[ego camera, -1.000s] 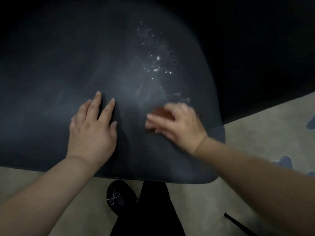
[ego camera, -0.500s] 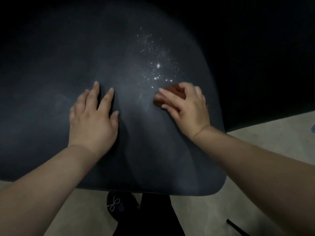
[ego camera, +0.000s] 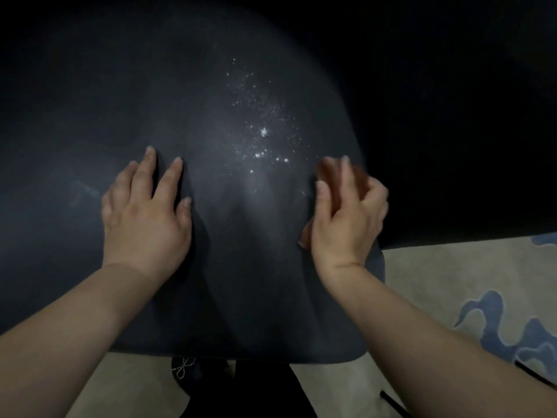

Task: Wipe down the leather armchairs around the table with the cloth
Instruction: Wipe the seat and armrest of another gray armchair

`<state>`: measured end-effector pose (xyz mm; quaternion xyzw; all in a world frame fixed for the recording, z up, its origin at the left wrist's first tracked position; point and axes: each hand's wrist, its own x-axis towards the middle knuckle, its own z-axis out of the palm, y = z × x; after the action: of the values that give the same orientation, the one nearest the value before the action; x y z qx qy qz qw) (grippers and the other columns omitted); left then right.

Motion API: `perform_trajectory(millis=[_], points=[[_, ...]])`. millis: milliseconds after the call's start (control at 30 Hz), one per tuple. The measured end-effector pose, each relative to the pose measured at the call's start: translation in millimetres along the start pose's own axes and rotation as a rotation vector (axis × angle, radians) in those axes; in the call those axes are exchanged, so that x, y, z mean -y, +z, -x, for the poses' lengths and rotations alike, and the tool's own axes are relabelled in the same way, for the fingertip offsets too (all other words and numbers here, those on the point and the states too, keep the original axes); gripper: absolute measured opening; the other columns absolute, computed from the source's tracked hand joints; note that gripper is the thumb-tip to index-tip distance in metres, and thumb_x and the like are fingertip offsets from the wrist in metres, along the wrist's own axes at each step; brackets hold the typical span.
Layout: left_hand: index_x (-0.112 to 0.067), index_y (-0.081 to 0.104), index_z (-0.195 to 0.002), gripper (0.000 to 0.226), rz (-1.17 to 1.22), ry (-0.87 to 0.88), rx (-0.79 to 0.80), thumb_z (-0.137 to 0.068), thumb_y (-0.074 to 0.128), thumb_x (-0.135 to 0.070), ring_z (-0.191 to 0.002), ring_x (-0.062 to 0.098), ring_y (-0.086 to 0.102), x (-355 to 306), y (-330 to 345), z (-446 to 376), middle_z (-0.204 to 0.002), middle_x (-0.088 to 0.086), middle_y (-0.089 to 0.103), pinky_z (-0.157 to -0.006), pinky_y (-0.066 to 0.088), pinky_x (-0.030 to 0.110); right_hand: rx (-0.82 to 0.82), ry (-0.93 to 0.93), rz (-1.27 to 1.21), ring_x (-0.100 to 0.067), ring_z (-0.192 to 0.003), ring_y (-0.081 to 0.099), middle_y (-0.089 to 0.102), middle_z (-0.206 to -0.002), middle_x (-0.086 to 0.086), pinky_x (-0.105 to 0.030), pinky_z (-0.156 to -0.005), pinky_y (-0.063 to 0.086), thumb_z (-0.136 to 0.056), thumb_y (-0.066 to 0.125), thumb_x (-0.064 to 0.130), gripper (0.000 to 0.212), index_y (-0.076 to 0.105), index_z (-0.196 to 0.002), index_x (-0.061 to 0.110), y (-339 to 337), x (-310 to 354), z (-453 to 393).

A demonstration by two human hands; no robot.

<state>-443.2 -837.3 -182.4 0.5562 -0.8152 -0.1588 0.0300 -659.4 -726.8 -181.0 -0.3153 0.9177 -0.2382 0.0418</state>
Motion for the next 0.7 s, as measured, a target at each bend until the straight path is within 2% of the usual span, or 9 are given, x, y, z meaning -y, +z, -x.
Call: perform_trajectory(millis=[67,300,467,600,667,700], points=[[-0.022,0.035,-0.146,0.053,0.015,-0.003,-0.015,-0.095,0.051,-0.029,-0.139,0.035,0.019,-2,2,-1,-0.157,0.010,0.020,-0.109,0.018,0.059,0.009,0.211,0.078,-0.028,-0.120,0.039,0.036,-0.139,-0.010,-0.043,-0.106,0.033,-0.096,0.046,0.051,0.055,0.037,-0.147,0.033,6,-2,-3],[-0.022,0.036,-0.145,0.051,-0.001,-0.005,-0.020,-0.096,0.049,-0.029,-0.140,0.035,0.019,-10,1,-13,-0.157,0.010,0.020,-0.109,0.018,0.059,0.072,-0.021,0.001,-0.024,-0.115,0.039,0.039,-0.132,-0.010,-0.038,-0.103,0.033,-0.095,0.050,0.043,0.051,0.043,-0.144,0.030,17,13,-10],[-0.024,0.036,-0.145,0.051,-0.004,-0.021,-0.013,-0.096,0.047,-0.031,-0.141,0.034,0.017,-7,-4,-28,-0.158,0.008,0.018,-0.110,0.017,0.056,0.046,0.159,-0.008,-0.026,-0.119,0.038,0.035,-0.139,-0.009,-0.037,-0.106,0.031,-0.098,0.047,0.044,0.050,0.043,-0.145,0.030,28,23,-66],[-0.025,0.034,-0.146,0.052,-0.001,-0.044,0.011,-0.097,0.045,-0.032,-0.141,0.033,0.015,-9,-7,-37,-0.158,0.007,0.017,-0.111,0.015,0.055,0.170,-0.154,0.004,-0.025,-0.118,0.035,0.035,-0.136,-0.010,-0.038,-0.104,0.032,-0.096,0.048,0.044,0.051,0.040,-0.145,0.031,35,41,-49],[-0.025,0.035,-0.146,0.051,0.018,-0.045,0.002,-0.097,0.045,-0.032,-0.141,0.032,0.015,-10,-8,-38,-0.158,0.007,0.017,-0.111,0.015,0.055,0.151,-0.182,-0.001,-0.028,-0.118,0.037,0.037,-0.135,-0.012,-0.040,-0.103,0.033,-0.096,0.049,0.043,0.050,0.043,-0.144,0.031,33,31,-68],[-0.024,0.035,-0.146,0.051,0.025,-0.042,-0.003,-0.097,0.045,-0.031,-0.141,0.032,0.015,-10,-9,-39,-0.158,0.007,0.017,-0.111,0.016,0.055,0.114,-0.129,0.007,-0.030,-0.120,0.038,0.037,-0.136,-0.013,-0.040,-0.104,0.033,-0.096,0.049,0.043,0.049,0.044,-0.143,0.031,33,27,-85]])
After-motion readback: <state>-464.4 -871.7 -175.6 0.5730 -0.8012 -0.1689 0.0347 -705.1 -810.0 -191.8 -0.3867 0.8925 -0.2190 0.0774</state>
